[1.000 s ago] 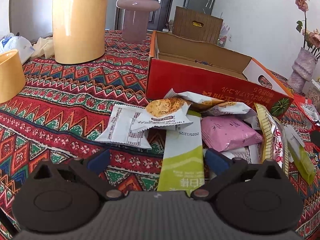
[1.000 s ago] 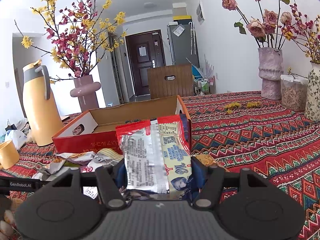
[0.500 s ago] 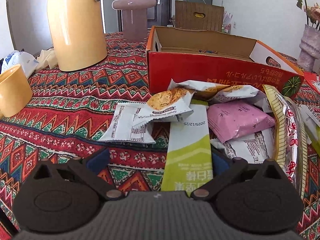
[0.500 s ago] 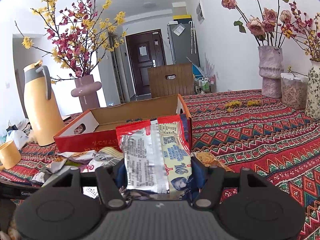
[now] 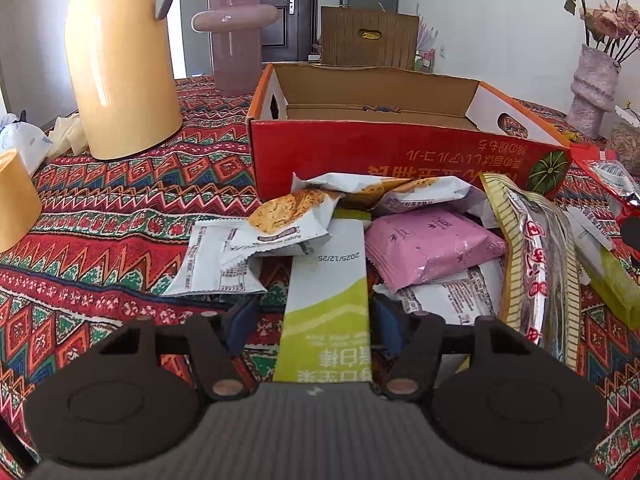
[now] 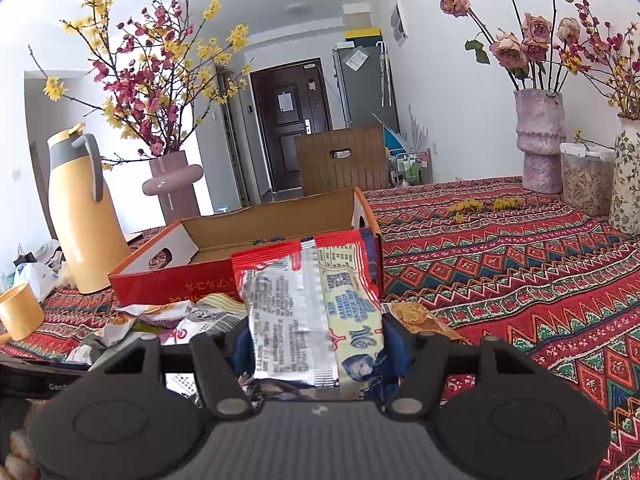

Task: Organize snacks
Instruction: 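Grasp the green-and-white bar with the left gripper while the right gripper holds its snack, then carry both snacks into the cardboard box and open both grippers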

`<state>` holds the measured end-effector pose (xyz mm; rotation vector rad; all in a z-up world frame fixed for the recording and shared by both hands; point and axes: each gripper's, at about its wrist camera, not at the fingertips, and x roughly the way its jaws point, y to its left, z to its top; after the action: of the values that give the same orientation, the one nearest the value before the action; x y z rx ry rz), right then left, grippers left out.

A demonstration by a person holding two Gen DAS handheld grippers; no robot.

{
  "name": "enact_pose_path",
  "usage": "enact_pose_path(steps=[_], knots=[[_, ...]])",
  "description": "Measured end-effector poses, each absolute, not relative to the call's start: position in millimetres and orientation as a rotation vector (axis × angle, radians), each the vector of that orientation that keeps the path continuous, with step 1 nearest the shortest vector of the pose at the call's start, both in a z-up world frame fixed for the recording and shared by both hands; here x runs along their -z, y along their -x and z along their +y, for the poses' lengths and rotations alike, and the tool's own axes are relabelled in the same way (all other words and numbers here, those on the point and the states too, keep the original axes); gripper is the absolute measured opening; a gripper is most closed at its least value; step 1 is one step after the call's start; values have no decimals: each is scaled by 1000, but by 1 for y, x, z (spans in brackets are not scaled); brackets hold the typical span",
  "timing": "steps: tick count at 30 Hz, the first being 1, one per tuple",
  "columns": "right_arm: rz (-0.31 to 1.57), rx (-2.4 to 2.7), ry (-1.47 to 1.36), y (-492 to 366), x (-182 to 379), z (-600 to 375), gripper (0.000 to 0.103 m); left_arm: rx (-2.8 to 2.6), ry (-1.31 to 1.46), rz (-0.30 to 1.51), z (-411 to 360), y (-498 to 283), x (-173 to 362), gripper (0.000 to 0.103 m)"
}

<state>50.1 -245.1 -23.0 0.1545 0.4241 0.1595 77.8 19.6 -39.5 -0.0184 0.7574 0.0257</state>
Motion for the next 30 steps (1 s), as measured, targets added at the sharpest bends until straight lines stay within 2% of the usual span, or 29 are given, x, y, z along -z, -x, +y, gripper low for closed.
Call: enact_pose_path(steps=[3,5,30], knots=[[423,-163,-155,-49,22,-245,63,-27,24,758,19,-84,40,51],[421,-163,-156,-48,22,-246,63,-13,46,755,22,-87,39,39],[405,-160,-137,-43,15,-243,63,96,79,545,19,-35,-10,38]])
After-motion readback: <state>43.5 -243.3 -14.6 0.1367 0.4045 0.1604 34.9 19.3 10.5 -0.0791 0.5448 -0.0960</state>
